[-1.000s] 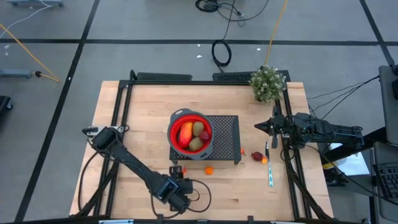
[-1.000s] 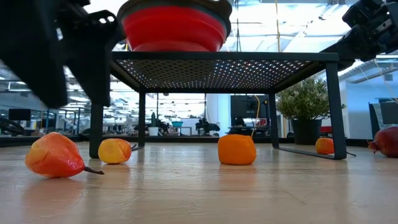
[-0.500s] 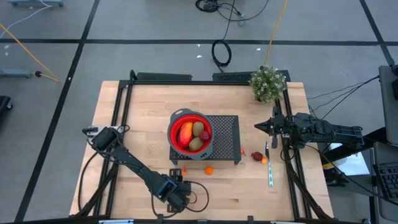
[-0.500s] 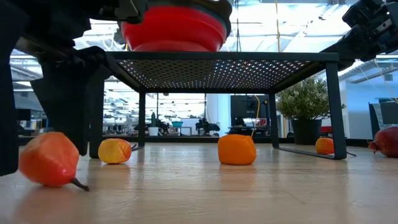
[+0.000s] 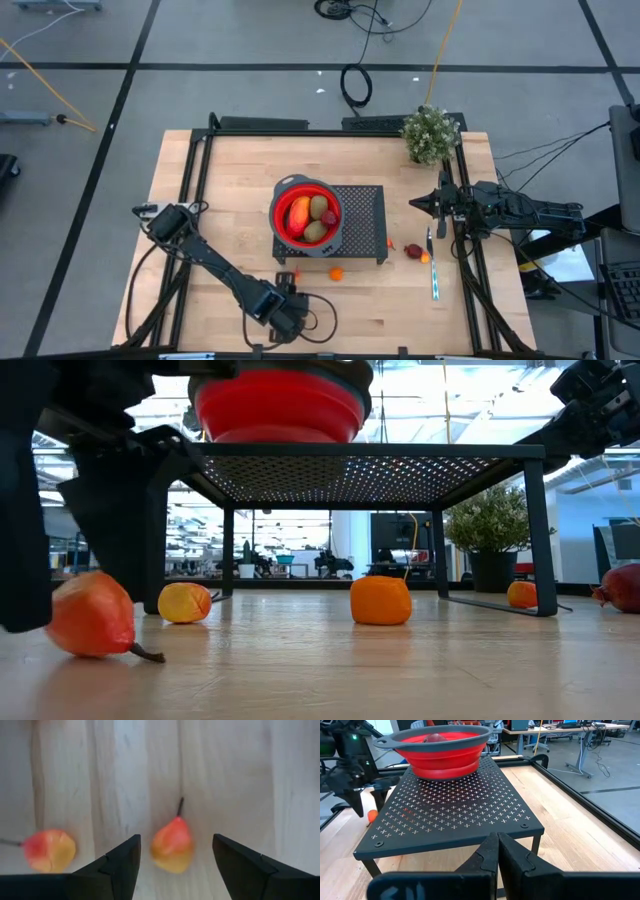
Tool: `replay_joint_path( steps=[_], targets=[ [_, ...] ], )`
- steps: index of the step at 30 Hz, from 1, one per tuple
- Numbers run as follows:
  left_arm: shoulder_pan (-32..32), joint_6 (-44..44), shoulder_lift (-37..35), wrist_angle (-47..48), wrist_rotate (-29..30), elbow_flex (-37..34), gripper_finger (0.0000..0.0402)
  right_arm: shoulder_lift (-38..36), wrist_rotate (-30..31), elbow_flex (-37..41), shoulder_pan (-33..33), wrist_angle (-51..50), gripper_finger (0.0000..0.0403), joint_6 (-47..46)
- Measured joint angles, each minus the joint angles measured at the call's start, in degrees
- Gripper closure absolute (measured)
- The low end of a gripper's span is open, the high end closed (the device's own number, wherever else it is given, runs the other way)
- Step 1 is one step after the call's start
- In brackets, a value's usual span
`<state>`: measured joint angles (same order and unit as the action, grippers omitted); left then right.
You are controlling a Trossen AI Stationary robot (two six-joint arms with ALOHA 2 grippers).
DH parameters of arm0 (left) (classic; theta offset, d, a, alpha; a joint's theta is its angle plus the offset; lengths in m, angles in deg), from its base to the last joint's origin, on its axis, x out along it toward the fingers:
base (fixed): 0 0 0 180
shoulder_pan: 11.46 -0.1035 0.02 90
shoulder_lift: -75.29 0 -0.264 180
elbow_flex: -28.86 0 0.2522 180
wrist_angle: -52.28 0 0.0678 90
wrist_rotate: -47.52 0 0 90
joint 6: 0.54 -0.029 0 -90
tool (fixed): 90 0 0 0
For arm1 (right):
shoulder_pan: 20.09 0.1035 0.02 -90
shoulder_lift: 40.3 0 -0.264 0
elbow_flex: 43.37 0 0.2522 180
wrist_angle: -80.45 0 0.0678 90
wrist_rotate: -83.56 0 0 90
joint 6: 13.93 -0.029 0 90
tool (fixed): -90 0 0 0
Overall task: Pick & Place Fruit
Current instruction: Put the peach into the red colander on the shelf
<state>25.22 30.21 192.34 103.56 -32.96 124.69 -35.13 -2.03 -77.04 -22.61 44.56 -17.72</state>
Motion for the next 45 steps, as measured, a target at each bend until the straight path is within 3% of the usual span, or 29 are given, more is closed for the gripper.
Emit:
replay_joint_path(
  steps=[11, 28, 37, 45],
  targets=[
    [-1.0, -2.2, 1.8, -1.3, -2.3, 0.0, 0.0188, 0.0, 0.0, 0.0, 0.0, 0.0, 0.0403, 0.0],
    [-1.1, -1.7, 1.9, -1.4, -2.1, 0.2, 0.0271, 0.0, 0.0, 0.0, 0.0, 0.4, 0.0403, 0.0],
    [-1.0, 6.1, -2.0, -1.1, -3.9, 0.2, 0.0277, 0.0, 0.0, 0.0, 0.0, 0.4, 0.0403, 0.0],
    [-1.0, 16.5, -10.2, -2.4, -6.1, 0.2, 0.0277, 0.0, 0.0, 0.0, 0.0, 0.4, 0.0403, 0.0]
  ],
)
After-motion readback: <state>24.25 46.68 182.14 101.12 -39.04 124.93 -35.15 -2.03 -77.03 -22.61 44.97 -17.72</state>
